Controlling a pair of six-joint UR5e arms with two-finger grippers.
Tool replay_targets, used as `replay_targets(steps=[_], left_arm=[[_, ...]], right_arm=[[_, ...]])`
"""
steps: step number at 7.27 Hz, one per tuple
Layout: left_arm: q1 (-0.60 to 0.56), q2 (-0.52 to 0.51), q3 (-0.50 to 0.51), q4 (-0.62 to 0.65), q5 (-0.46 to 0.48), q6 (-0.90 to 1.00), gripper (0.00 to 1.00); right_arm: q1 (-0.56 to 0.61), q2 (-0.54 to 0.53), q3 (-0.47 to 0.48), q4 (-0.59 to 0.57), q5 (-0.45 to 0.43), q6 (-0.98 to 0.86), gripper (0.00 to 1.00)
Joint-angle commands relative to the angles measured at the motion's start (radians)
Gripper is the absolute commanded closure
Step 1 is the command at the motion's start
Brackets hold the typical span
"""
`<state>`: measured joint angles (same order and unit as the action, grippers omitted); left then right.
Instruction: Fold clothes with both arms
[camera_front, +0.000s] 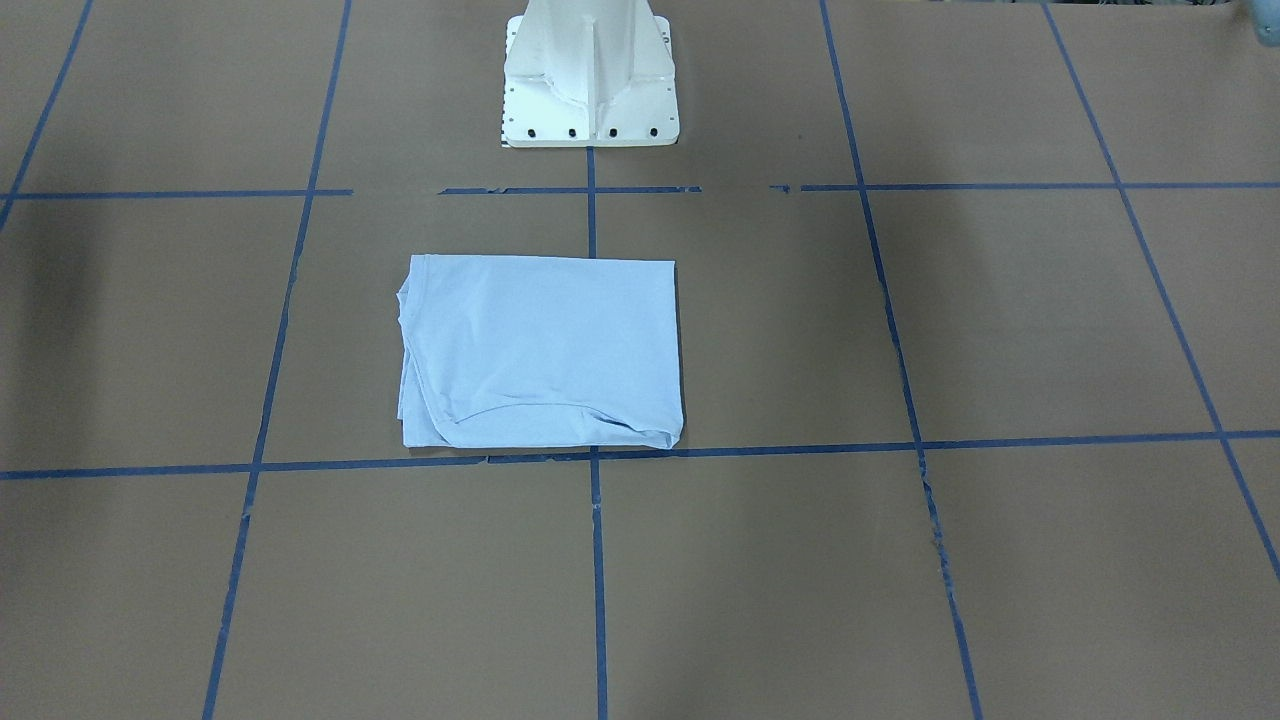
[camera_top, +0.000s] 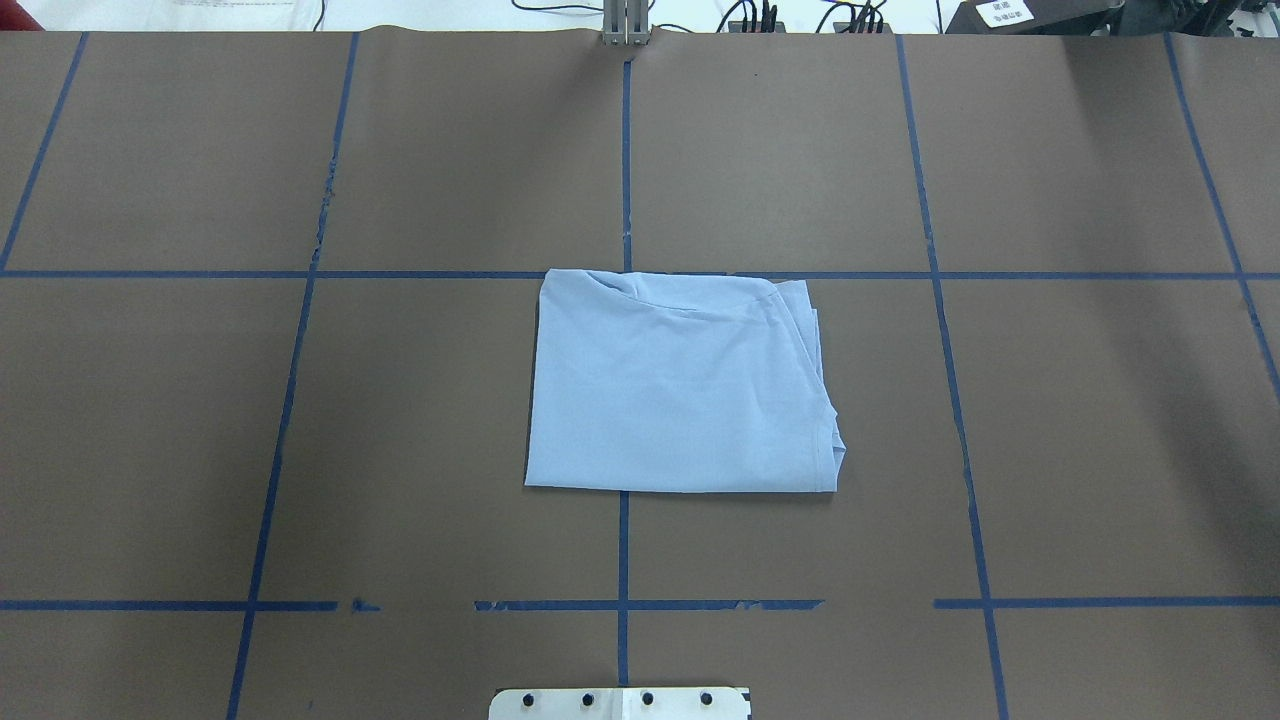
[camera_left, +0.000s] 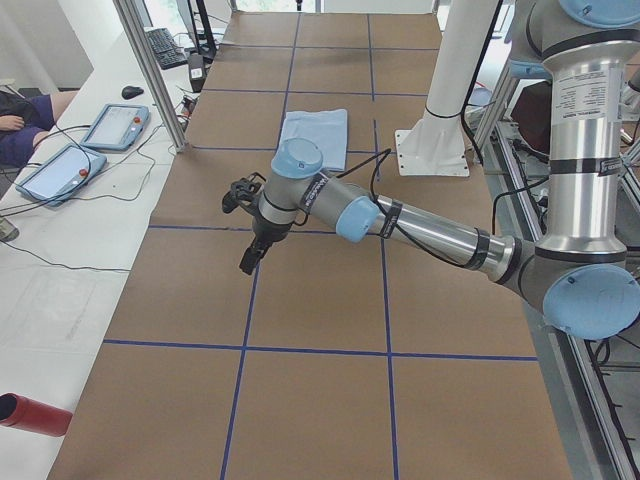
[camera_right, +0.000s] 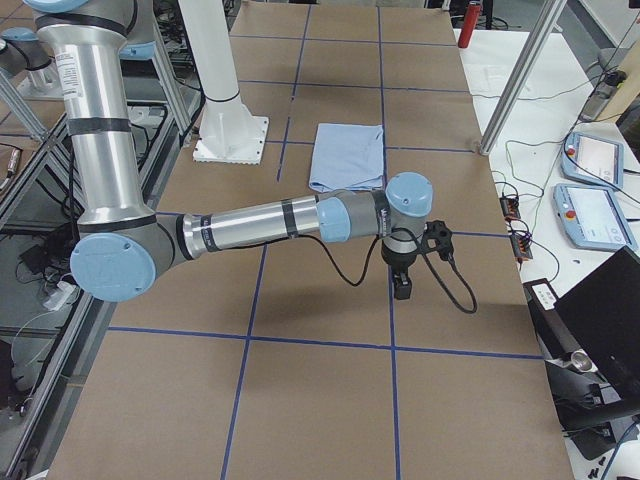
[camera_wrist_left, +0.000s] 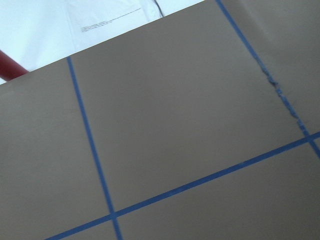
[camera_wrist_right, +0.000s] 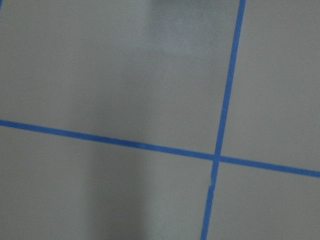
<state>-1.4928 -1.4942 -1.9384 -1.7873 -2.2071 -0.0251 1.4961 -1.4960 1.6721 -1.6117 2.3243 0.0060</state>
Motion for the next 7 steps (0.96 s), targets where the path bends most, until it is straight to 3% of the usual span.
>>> replay_targets(steps=[1, 2, 4, 5, 7], left_arm=[[-0.049, 0.023, 0.159, 0.049, -0.12, 0.053, 0.0], [-0.052, 0.029, 0.223, 0.027, -0.214, 0.065, 0.0], [-0.075, 0.041, 0.236, 0.032, -0.221, 0.066, 0.0], [-0.073, 0.051, 0.234, 0.095, -0.218, 0.062, 0.0], [-0.073, 0.055, 0.219, 0.092, -0.224, 0.068, 0.0]], right_arm=[[0.007, -0.108, 0.009, -0.013, -0.008, -0.034, 0.0], [0.009, -0.128, 0.009, -0.01, -0.014, -0.029, 0.0], [0.05, -0.167, 0.008, 0.069, -0.005, -0.032, 0.0], [0.05, -0.181, -0.008, 0.082, -0.014, -0.025, 0.0], [0.052, -0.227, 0.011, 0.098, -0.04, -0.037, 0.0]])
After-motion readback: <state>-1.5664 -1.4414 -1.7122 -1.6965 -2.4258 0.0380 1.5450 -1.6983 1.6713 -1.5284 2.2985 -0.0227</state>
